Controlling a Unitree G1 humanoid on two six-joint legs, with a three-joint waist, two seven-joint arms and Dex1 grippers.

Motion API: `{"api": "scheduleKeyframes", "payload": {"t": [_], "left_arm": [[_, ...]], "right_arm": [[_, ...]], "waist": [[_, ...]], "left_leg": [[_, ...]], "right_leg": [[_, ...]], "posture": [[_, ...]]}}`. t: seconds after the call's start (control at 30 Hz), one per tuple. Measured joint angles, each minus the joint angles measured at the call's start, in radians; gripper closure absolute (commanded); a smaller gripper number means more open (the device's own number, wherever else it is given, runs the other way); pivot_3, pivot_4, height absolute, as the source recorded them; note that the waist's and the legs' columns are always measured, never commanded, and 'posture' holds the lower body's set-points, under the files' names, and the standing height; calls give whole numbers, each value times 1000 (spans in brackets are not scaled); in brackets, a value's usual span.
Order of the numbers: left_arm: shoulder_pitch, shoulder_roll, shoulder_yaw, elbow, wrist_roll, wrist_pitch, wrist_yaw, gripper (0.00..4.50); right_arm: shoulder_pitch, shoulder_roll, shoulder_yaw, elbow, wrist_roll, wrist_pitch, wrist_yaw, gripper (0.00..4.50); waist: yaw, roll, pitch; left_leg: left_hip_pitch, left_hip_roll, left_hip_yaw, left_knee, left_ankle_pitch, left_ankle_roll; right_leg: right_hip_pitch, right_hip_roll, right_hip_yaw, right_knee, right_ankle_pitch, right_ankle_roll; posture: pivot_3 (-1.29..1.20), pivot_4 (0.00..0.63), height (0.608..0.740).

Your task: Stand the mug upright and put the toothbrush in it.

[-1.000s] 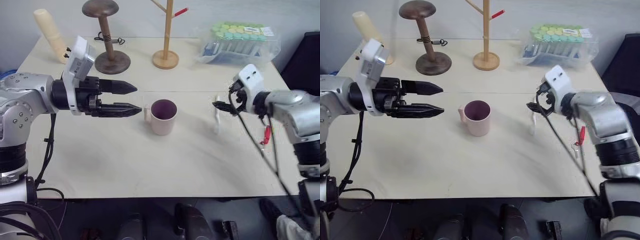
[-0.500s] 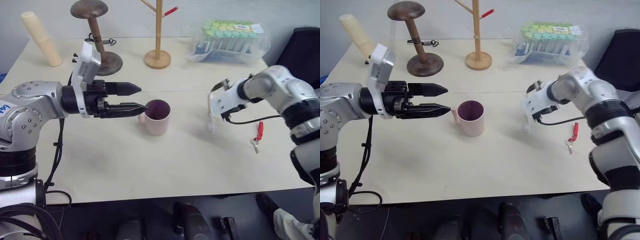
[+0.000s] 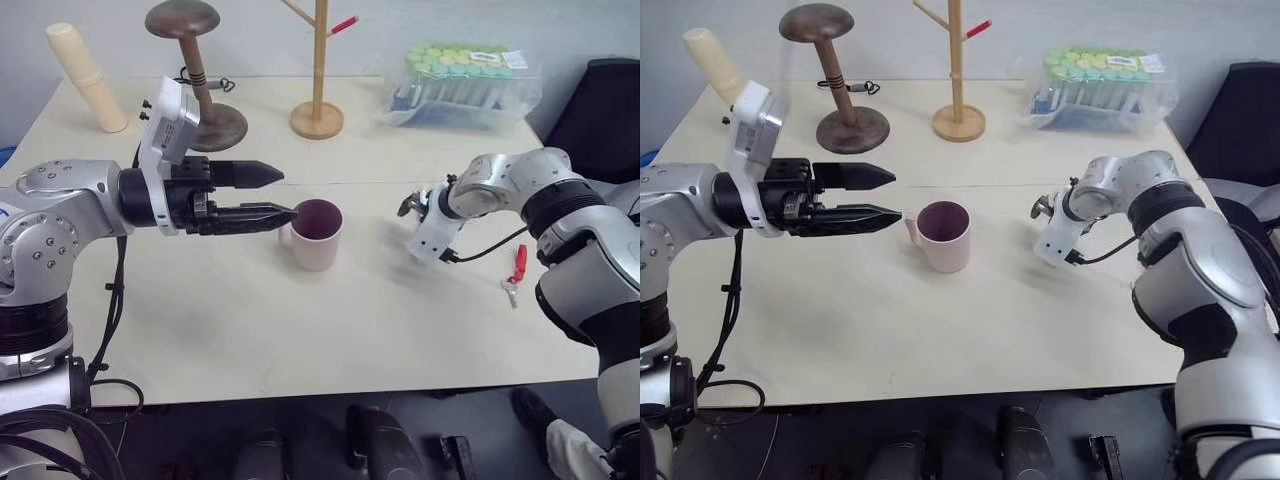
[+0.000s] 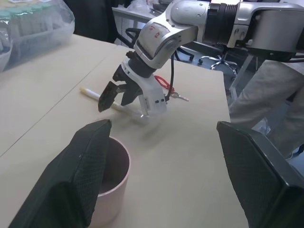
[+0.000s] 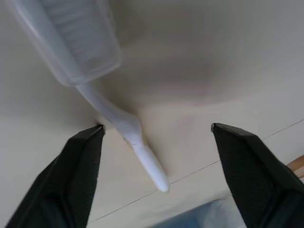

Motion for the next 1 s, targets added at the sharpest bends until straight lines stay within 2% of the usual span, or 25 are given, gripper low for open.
{"api": "scheduleKeyframes", "payload": {"t": [0.23, 0.27, 0.43, 0.53, 0.6, 0.7, 0.77, 0.83, 0.93, 1.0], "left_arm": [[-2, 0, 0, 0, -16, 3, 8, 722], [-2, 0, 0, 0, -18, 3, 10, 722], [-2, 0, 0, 0, -19, 3, 14, 722], [-2, 0, 0, 1, -19, 1, 13, 722], [-2, 0, 0, 2, -18, -1, 9, 722], [-2, 1, 1, 9, -16, -6, 2, 722], [-3, 5, 1, 22, -14, -8, -6, 722], [-4, 11, 0, 46, -10, -10, -16, 722], [-3, 32, 0, 67, 3, -24, -46, 722], [-4, 41, 1, 92, 16, -39, -67, 722]], "right_arm": [[2, 8, 1, 41, -10, -6, -19, 4195], [1, 9, 1, 41, -10, -9, -24, 4404], [2, 12, -10, 45, -5, -14, -24, 4400], [26, 15, -112, 65, 97, -21, 86, 4400], [63, 22, -243, 78, 259, -30, 275, 4400], [160, 31, -434, 9, 566, 10, 662, 4400], [250, 15, -527, -170, 776, 177, 885, 4400], [358, -45, -586, -448, 986, 450, 983, 4400], [469, -148, -679, -838, 1245, 902, 989, 4400], [495, -173, -751, -1045, 1399, 1175, 970, 4400]], "waist": [[-17, 0, 0], [-20, 0, 0], [-23, 0, 0], [-22, 0, 0], [-22, 0, 0], [-21, 0, 0], [-19, 1, 0], [-10, 3, 2], [13, 8, 5], [28, 8, 5]], "left_leg": [[0, 0, -1, 0, 0, 0], [0, 0, -2, 0, 0, 0], [0, 0, -4, -1, 1, -1], [0, 0, -4, 0, 1, -1], [0, 0, -5, 0, 1, -1], [-1, 0, -8, 1, 1, -1], [-2, 2, -10, 3, 1, -1], [-4, 2, -13, 4, 1, -1], [-5, 0, -15, 6, 0, -1], [-5, -2, -13, 7, 0, -1]], "right_leg": [[1, 0, 0, 1, 0, 0], [1, 0, 0, 1, 0, -1], [0, 0, 0, 1, -1, -2], [1, 0, 0, 1, -1, -2], [1, 0, 0, 1, -1, -2], [1, -1, 1, 1, -1, -2], [1, -1, 1, 2, -1, -2], [1, -2, 1, 2, -1, -2], [0, -3, -1, 2, -1, -2], [0, -2, -6, 2, -1, -1]], "posture": [[0, 150, 740], [0, 150, 740], [0, 150, 740], [0, 150, 740], [0, 150, 740], [0, 150, 740], [0, 150, 740], [0, 150, 740], [0, 150, 740], [0, 150, 740]]}}
